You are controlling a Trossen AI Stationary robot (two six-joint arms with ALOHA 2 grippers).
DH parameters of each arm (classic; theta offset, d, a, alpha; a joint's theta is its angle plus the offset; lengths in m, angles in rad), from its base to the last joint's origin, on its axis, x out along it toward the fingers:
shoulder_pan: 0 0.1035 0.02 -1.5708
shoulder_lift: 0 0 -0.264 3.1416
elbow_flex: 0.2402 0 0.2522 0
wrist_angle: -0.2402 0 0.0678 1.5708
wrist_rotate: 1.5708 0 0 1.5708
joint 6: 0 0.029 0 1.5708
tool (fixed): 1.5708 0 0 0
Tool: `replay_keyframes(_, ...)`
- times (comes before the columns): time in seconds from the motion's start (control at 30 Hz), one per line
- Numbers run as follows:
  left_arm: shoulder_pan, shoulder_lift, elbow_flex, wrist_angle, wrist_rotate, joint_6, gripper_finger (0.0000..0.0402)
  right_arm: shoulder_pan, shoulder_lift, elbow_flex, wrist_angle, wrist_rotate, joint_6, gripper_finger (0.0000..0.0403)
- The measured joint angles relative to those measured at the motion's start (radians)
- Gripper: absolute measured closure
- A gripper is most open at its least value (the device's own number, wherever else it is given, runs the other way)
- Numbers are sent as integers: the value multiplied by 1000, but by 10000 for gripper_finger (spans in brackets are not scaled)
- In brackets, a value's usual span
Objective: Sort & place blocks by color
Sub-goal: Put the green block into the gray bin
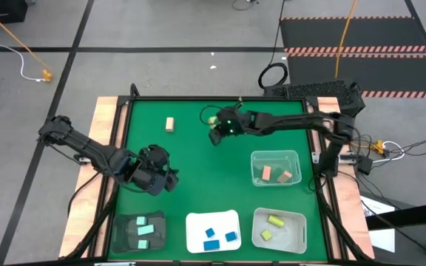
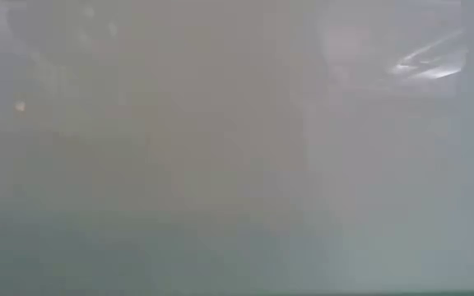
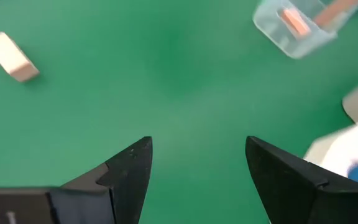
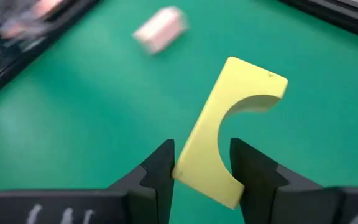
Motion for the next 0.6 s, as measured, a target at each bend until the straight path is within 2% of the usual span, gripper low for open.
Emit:
replay_keyframes(0.17, 42, 0, 0, 0, -58, 0, 144, 93, -193, 1, -189, -66, -100, 288)
replay_keyframes(0.3, 74, 0, 0, 1, -87, 10, 144, 200, -347, 1, -394, -81, -90, 288)
replay_keyframes(0.43, 107, 0, 0, 2, -88, 26, 144, 336, -479, -23, -512, -83, 55, 288)
replay_keyframes(0.6, 147, 0, 0, 2, -88, 20, 144, 564, -604, -154, -450, -83, 408, 288)
